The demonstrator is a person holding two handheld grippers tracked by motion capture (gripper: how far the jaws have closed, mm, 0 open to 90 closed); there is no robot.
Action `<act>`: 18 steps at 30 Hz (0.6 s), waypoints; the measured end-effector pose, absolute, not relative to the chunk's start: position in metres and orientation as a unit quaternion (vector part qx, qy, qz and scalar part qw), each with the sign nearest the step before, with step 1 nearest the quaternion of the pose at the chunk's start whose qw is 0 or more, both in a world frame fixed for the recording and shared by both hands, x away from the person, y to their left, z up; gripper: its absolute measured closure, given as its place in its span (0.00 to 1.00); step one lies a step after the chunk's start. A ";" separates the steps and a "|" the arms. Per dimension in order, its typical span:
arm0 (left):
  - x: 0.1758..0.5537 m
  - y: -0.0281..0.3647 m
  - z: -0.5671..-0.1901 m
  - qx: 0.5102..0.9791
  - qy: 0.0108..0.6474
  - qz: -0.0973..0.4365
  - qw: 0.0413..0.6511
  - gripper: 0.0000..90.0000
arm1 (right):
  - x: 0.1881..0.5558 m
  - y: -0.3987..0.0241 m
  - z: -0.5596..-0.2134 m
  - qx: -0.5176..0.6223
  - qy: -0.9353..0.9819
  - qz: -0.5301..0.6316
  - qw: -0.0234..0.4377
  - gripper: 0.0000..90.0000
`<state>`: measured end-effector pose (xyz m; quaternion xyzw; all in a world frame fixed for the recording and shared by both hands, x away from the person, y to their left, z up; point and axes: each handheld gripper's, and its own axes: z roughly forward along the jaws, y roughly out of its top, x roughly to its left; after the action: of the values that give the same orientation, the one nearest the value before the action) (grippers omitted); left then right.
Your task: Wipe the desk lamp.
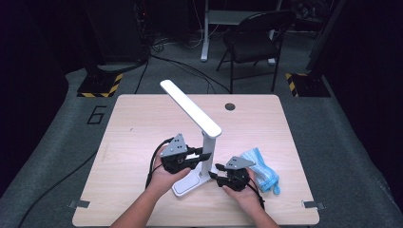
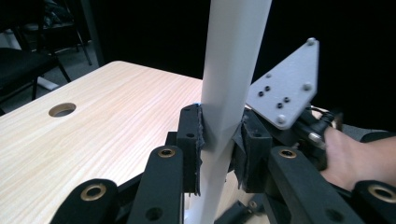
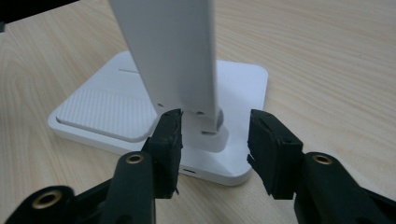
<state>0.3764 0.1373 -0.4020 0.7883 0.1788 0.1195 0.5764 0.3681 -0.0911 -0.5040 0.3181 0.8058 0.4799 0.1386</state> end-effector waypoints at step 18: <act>0.384 0.128 -0.400 0.785 0.189 0.106 0.580 0.68 | 0.371 -0.087 -0.495 0.331 0.793 0.484 0.164 0.49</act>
<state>0.3837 0.1277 -0.4003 0.7852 0.1889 0.1058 0.5802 0.3710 -0.0870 -0.4947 0.3306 0.7934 0.4842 0.1637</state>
